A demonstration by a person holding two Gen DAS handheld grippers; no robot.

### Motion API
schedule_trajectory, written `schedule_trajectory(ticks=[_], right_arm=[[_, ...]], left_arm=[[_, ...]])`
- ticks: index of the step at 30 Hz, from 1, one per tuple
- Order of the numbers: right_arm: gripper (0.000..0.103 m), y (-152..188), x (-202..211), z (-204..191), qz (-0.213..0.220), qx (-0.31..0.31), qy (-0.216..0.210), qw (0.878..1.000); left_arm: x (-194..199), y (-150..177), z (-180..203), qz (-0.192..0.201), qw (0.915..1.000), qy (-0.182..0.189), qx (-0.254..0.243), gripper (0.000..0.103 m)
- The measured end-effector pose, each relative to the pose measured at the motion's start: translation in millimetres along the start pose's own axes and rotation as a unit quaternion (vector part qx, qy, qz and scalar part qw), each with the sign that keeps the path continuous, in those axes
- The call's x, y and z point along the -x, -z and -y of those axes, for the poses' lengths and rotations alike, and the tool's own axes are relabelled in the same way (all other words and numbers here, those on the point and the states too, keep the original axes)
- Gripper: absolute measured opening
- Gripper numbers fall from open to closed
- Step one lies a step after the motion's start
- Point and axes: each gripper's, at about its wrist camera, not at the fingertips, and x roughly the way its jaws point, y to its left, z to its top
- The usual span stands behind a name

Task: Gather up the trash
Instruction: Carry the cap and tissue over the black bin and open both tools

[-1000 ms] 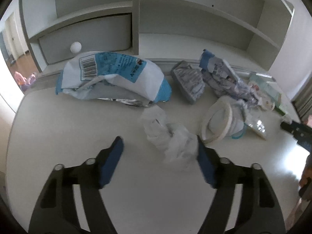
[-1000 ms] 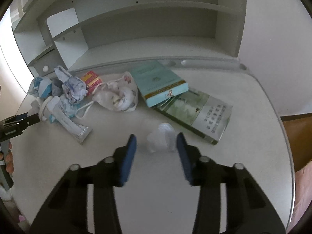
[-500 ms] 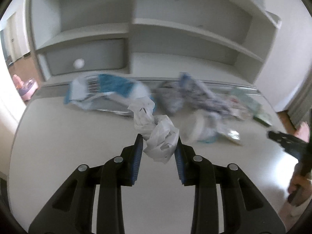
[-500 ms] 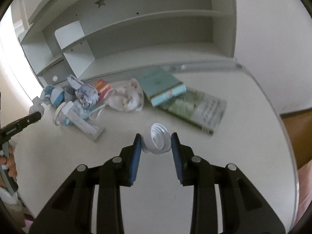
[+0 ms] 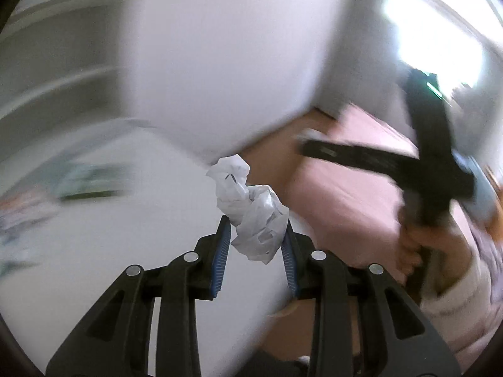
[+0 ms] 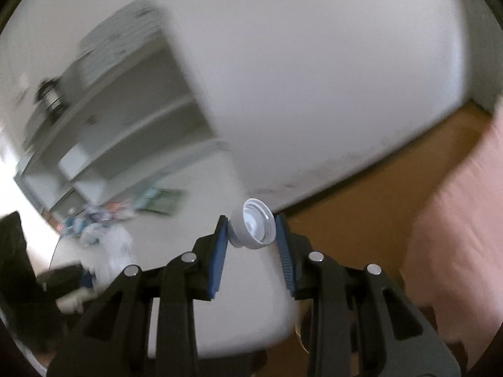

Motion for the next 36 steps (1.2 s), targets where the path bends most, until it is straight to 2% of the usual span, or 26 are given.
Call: schedule_trajectory(ticks=[2, 4, 6, 8, 10, 13, 14, 15, 17, 19, 22, 27, 29, 30, 31, 32, 33, 34, 36], right_arm=[[0.031, 14, 3, 40, -0.012, -0.034, 0.014, 0.999], [0.031, 30, -6, 90, -0.038, -0.076, 0.030, 0.996], [0.031, 52, -25, 138, -0.075, -0.114, 0.049, 0.989], [0.031, 78, -45, 178, -0.112, -0.162, 0.048, 0.979], [0.031, 105, -70, 208, -0.150, -0.196, 0.054, 0.967], [0.031, 141, -114, 236, -0.207, -0.219, 0.069, 0.951], [0.031, 152, -126, 243, -0.223, -0.227, 0.070, 0.945], [0.031, 168, -142, 251, -0.246, -0.240, 0.065, 0.937], [0.031, 188, -158, 256, -0.270, -0.255, 0.062, 0.926], [0.031, 200, -172, 259, -0.288, -0.260, 0.065, 0.919], [0.031, 209, -185, 259, -0.306, -0.258, 0.064, 0.914], [0.031, 213, -202, 259, -0.317, -0.265, 0.049, 0.910], [0.039, 213, -202, 261, -0.313, -0.270, 0.050, 0.909], [0.065, 212, -201, 264, -0.309, -0.280, 0.052, 0.907], [0.088, 214, -199, 267, -0.305, -0.286, 0.057, 0.907], [0.090, 213, -198, 269, -0.296, -0.291, 0.063, 0.907], [0.090, 210, -192, 272, -0.285, -0.295, 0.070, 0.909], [0.090, 207, -187, 275, -0.278, -0.300, 0.078, 0.909], [0.090, 200, -175, 281, -0.258, -0.317, 0.092, 0.908]], left_arm=[[-38, 7, 53, -0.029, 0.9979, 0.037, -0.043, 0.031], [-72, 17, 84, -0.058, 0.9949, 0.058, -0.059, 0.031], [-115, 34, 111, -0.094, 0.9915, 0.059, -0.067, 0.031], [-162, 56, 124, -0.145, 0.9855, 0.053, -0.070, 0.031], [-220, 82, 125, -0.207, 0.9757, 0.035, -0.061, 0.030], [-290, 108, 105, -0.252, 0.9659, -0.029, -0.049, 0.031], [-307, 112, 95, -0.266, 0.9629, -0.037, -0.029, 0.031], [-329, 119, 76, -0.286, 0.9570, -0.045, 0.012, 0.031], [-355, 129, 54, -0.306, 0.9487, -0.061, 0.054, 0.031], [-370, 140, 42, -0.317, 0.9432, -0.079, 0.063, 0.031], [-380, 146, 34, -0.330, 0.9374, -0.069, 0.089, 0.031], [-379, 145, 31, -0.332, 0.9377, -0.050, 0.091, 0.031], [-376, 148, 28, -0.333, 0.9378, -0.049, 0.085, 0.031], [-377, 150, 29, -0.336, 0.9369, -0.053, 0.080, 0.038], [-378, 151, 28, -0.337, 0.9365, -0.050, 0.081, 0.064], [-378, 153, 26, -0.334, 0.9378, -0.044, 0.084, 0.083], [-374, 152, 29, -0.322, 0.9420, -0.039, 0.087, 0.097], [-370, 151, 33, -0.311, 0.9464, -0.036, 0.081, 0.097], [-367, 149, 43, -0.306, 0.9495, -0.032, 0.060, 0.097]])
